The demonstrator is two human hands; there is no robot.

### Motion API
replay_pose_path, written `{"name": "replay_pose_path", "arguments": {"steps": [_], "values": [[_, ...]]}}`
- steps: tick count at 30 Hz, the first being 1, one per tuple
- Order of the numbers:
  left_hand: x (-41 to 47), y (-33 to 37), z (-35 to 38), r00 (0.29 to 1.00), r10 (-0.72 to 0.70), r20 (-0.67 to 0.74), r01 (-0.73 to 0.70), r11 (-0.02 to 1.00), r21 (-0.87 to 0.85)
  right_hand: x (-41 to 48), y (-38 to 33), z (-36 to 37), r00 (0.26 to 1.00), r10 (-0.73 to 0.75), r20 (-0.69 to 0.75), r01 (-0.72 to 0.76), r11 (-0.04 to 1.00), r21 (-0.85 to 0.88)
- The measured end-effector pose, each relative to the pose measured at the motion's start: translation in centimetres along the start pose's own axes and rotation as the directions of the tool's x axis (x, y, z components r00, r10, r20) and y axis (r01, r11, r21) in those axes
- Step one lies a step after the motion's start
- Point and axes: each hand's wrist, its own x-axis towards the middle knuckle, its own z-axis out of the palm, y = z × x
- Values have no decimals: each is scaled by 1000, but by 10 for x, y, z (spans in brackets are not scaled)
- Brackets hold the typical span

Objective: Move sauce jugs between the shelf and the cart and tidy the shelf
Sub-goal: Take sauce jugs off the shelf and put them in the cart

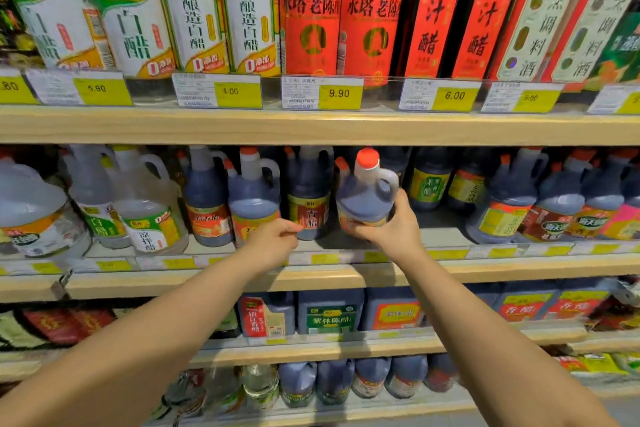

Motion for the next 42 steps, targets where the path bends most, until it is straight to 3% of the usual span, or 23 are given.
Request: {"name": "replay_pose_path", "arguments": {"steps": [3,15,18,23,28,34,39,42], "values": [[13,-6,9,999,0,49,-5,995,95,25,21,6,990,142,28,-140,988,-66],[18,-6,23,996,-7,91,-11,982,191,41,35,0,936,253,246,-242,967,-75],[3,-9,28,998,5,60,-12,993,120,21,26,-2,938,274,213,-265,962,-72],[-58,-23,35,994,-40,-98,29,994,-107,-52,10,0,962,269,38,-265,960,-96],[-148,-55,26,975,-133,-180,73,949,-306,-127,-24,23,953,208,219,-203,978,-43],[-240,-110,-37,898,-343,-275,189,866,-463,-192,-76,102,826,131,548,-124,991,-49],[-304,-165,-103,729,-523,-441,173,764,-621,-237,-127,196,681,86,727,-135,991,9],[-341,-193,-138,659,-605,-448,129,677,-725,-263,-159,254,604,38,796,-118,992,42]]}}
